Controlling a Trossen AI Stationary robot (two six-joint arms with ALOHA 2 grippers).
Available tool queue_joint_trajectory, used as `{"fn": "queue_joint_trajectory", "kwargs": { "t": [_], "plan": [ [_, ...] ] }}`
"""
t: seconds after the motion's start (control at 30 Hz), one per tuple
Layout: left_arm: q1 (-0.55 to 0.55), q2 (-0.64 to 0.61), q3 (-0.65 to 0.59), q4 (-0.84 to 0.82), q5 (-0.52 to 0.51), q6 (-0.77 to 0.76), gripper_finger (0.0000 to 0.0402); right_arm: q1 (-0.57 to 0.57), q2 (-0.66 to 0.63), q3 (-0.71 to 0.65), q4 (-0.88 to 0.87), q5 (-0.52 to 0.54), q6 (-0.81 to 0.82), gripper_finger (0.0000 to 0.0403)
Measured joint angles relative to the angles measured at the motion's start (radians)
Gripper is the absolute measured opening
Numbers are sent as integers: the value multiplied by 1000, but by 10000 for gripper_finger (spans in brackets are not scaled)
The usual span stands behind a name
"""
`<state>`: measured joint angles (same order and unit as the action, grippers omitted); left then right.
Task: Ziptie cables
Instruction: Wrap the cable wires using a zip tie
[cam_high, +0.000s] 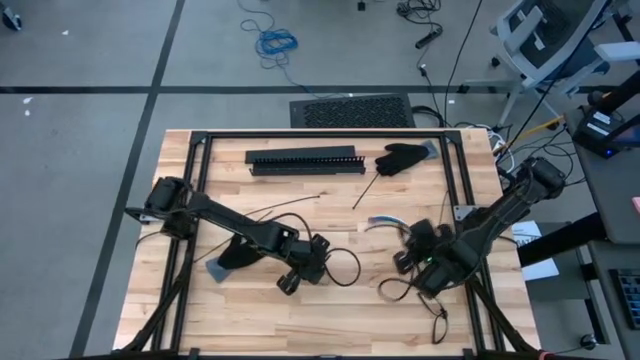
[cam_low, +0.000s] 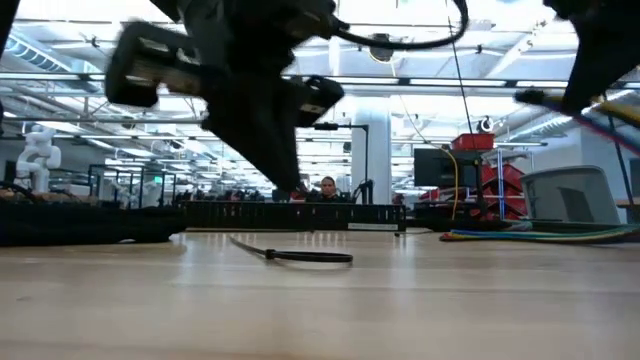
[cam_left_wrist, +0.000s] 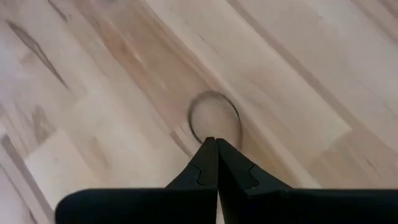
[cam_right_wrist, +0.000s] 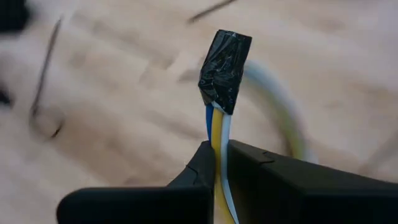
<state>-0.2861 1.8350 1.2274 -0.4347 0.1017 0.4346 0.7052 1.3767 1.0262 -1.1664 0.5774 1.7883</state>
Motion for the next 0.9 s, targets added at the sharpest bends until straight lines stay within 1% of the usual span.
{"fn": "queue_joint_trajectory", "kwargs": {
  "t": [0.07, 0.1, 0.2, 0.33, 0.43, 0.5, 0.67, 0.73, 0.8, 0.9],
  "plan": [
    [-3, -31, -16, -17, 0, -34, 0, -24, 42, -28, 156, -44, -90, 12],
    [-4, -50, -43, -22, 1, -58, 0, -39, 71, -38, 230, -59, -128, 12],
    [-2, -122, -169, 12, -7, -151, 0, -82, 175, -50, 428, -123, -239, 12],
    [-6, -224, -359, 178, -93, -279, 0, -140, 313, -18, 594, -246, -385, 12],
    [-9, -257, -448, 308, -154, -324, 0, -178, 400, 39, 683, -311, -476, 12],
    [-7, -256, -471, 350, -167, -325, 0, -202, 463, 95, 713, -362, -529, 12],
    [-9, -251, -490, 352, -184, -325, 0, -252, 608, 255, 697, -469, -669, 12],
    [-9, -251, -495, 355, -187, -325, 0, -258, 647, 314, 678, -482, -700, 12],
    [-9, -252, -499, 352, -190, -325, 0, -260, 664, 363, 647, -470, -720, 12],
    [-9, -252, -505, 343, -190, -325, 0, -260, 665, 403, 628, -466, -723, 12]
  ]
}}
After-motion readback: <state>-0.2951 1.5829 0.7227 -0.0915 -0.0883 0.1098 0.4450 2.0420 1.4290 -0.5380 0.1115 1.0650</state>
